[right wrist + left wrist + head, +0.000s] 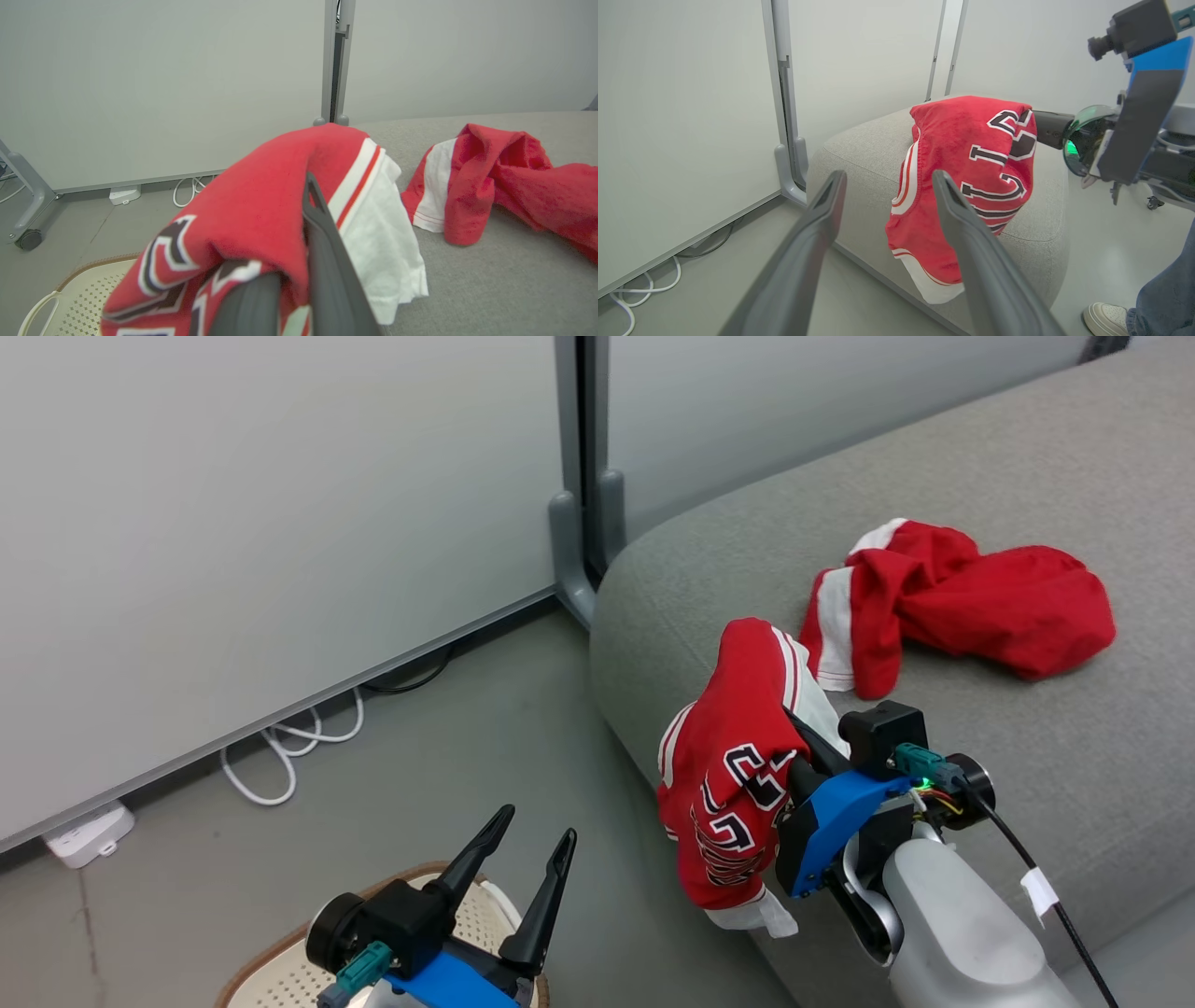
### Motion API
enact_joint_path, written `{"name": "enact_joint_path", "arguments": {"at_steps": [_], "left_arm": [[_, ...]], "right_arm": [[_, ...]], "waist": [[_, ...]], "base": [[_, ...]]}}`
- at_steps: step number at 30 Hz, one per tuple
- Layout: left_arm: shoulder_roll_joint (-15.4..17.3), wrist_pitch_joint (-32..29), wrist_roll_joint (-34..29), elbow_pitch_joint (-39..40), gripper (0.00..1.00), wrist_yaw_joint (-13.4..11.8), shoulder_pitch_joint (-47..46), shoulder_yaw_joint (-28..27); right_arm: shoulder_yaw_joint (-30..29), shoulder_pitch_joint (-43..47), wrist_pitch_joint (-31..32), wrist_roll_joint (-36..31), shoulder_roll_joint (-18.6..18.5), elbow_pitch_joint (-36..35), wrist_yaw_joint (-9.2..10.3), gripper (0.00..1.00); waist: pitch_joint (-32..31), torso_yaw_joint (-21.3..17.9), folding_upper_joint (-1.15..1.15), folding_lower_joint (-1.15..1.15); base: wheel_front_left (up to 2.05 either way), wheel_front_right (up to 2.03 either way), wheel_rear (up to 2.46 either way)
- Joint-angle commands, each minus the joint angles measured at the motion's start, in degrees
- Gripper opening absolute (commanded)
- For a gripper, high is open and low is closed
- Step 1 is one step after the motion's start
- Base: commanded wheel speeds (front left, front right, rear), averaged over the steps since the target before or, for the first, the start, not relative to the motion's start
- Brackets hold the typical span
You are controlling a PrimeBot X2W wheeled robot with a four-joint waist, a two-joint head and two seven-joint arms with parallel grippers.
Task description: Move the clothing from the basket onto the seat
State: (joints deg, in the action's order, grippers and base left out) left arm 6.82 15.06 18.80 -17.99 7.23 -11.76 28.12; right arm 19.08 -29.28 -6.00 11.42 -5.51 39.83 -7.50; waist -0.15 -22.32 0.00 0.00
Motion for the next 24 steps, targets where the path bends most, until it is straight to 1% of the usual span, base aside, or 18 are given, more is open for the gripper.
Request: {"name": "enact_joint_path", "arguments": {"at_steps": [1,5,10,19,24], "left_arm": [[0.28,0.17,-0.29,-0.01,1.0,0.23,-0.64,-0.15],[0.33,0.17,-0.64,-0.31,1.0,0.25,-0.45,-0.3],[-0.01,0.17,-0.63,-0.55,1.0,0.28,-0.58,-0.02],[0.49,0.17,0.05,-0.79,1.0,0.3,-0.09,1.05],[0.39,0.17,-0.3,-0.77,1.0,0.3,-1.63,2.53]], "right_arm": [[-0.4,0.42,0.01,-0.33,0.26,-0.53,0.02,0.0],[-0.48,0.72,0.02,-0.43,0.47,-0.71,0.02,0.0],[-1.08,1.25,-0.11,-0.49,0.33,-0.76,0.02,0.0],[-1.72,1.04,0.53,-0.64,0.47,-0.8,0.02,0.0],[-3.16,-3.16,2.62,0.02,-1.7,-1.33,0.02,0.0]], "waist": [[1.23,-4.11,0.0,0.0],[1.41,-6.75,0.0,0.0],[1.37,-7.59,0.0,0.0],[1.18,-7.65,0.0,0.0],[2.63,-6.36,0.0,0.0]], "base": [[0.0,0.0,0.0],[0.0,0.0,0.0],[0.0,0.0,0.0],[0.0,0.0,0.0],[0.0,0.0,0.0]]}}
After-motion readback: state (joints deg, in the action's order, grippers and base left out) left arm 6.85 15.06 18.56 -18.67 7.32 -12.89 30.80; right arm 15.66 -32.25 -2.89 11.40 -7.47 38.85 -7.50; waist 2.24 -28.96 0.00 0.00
